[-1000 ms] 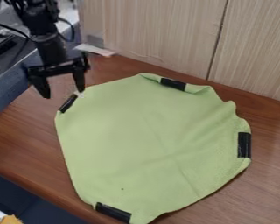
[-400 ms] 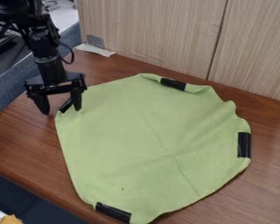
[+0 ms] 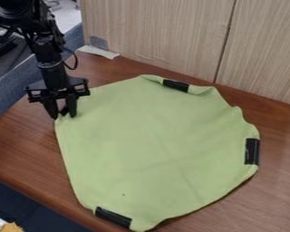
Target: Folded the cloth from the left to the right
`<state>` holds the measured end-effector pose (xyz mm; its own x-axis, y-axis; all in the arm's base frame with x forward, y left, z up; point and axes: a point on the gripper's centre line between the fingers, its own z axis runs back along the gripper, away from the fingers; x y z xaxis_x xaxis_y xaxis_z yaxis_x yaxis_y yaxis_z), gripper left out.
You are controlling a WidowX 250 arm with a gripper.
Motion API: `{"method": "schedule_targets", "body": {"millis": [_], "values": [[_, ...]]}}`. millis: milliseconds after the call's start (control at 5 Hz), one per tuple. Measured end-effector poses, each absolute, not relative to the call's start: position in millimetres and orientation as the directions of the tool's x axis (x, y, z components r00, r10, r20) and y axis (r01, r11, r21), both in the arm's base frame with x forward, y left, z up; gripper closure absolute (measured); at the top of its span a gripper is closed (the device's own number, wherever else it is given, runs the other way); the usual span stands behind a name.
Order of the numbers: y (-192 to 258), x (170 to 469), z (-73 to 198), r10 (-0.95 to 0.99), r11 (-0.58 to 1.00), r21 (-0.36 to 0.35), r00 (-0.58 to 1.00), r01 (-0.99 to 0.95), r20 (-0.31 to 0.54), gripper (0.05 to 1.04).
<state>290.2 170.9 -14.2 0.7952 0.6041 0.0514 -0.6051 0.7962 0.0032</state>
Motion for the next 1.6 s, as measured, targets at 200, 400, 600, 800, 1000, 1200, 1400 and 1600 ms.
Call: {"method": "schedule_targets", "body": {"millis": [200,400,600,800,1000,1200,1400,1600], "values": [[172,289,-14,0.608,0.793,0.008,0.792,-0.609,0.047,0.874],[173,287,-13,0.618,0.786,0.008,0.785,-0.618,0.040,0.975],[181,281,-6,0.658,0.752,0.012,0.752,-0.659,0.038,1.010],[175,286,22,0.652,0.755,-0.005,0.751,-0.655,0.105,1.015],[152,295,42,0.622,0.781,-0.044,0.771,-0.623,0.136,1.016],[116,303,56,0.558,0.829,-0.077,0.814,-0.553,0.161,1.016],[72,311,54,0.462,0.887,-0.085,0.874,-0.454,0.152,1.016],[46,320,50,0.400,0.916,-0.090,0.904,-0.391,0.150,1.016]]}}
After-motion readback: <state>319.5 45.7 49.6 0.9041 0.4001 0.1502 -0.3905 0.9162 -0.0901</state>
